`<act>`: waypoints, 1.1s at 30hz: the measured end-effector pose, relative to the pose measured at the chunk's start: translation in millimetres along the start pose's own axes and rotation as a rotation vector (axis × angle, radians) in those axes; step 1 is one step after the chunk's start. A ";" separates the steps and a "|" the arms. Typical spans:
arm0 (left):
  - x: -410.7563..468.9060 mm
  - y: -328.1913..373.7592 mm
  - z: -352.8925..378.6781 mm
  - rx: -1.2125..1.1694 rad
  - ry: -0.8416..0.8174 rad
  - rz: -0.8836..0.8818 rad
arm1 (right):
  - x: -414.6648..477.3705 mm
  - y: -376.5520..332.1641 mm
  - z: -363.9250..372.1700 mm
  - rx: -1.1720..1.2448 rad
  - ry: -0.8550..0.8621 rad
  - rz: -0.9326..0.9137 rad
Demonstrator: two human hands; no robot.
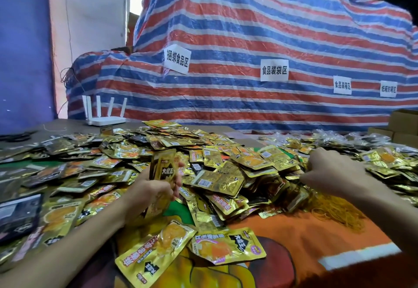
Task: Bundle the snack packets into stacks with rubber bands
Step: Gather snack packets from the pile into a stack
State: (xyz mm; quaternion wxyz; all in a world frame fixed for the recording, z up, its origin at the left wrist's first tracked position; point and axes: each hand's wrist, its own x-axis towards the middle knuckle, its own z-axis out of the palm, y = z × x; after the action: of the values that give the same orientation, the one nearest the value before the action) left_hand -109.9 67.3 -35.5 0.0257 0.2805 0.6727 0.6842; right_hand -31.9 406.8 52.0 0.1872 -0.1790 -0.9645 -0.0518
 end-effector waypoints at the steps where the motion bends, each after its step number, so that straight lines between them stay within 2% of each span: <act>1: -1.2 2.8 1.1 -0.028 0.007 -0.005 | -1.7 -14.1 -3.1 0.078 -0.014 -0.050; 5: -4.6 7.8 -2.3 -0.070 0.016 -0.104 | -13.9 -81.9 -3.3 0.454 -0.136 -0.364; 8: -5.6 10.3 -5.8 -0.153 0.015 -0.173 | -15.2 -136.7 11.1 0.586 -0.120 -0.527; 11: -2.9 8.1 -7.9 -0.077 0.151 -0.156 | -10.1 -180.9 26.5 0.695 -0.074 -0.582; 15: 2.1 7.2 -13.1 0.011 0.310 -0.087 | -6.1 -213.7 44.2 0.830 0.023 -0.554; 18: 4.0 6.5 -23.2 0.254 0.289 0.004 | -10.1 -222.8 64.4 0.768 0.106 -0.581; 20: 4.5 5.0 -26.3 0.463 0.224 0.018 | -12.7 -224.7 76.6 0.698 0.143 -0.637; 21: 4.9 5.6 -26.7 0.488 0.213 -0.005 | -12.7 -224.8 79.5 0.682 0.152 -0.657; 27: 3.2 6.7 -25.7 0.378 0.132 -0.137 | -10.9 -209.3 84.9 0.754 0.047 -0.629; 30: 2.2 6.1 -23.4 0.087 0.036 -0.176 | -8.5 -200.9 88.2 0.908 -0.095 -0.644; 33: 0.6 6.0 -29.9 -0.180 -0.123 -0.368 | -9.9 -198.6 86.8 1.002 -0.157 -0.696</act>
State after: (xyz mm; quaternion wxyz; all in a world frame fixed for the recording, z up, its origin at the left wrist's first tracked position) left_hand -120.9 39.9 -27.7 0.2163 0.1906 0.6459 0.7069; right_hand -125.5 233.2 -38.6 0.1489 0.2530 -0.8842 0.3633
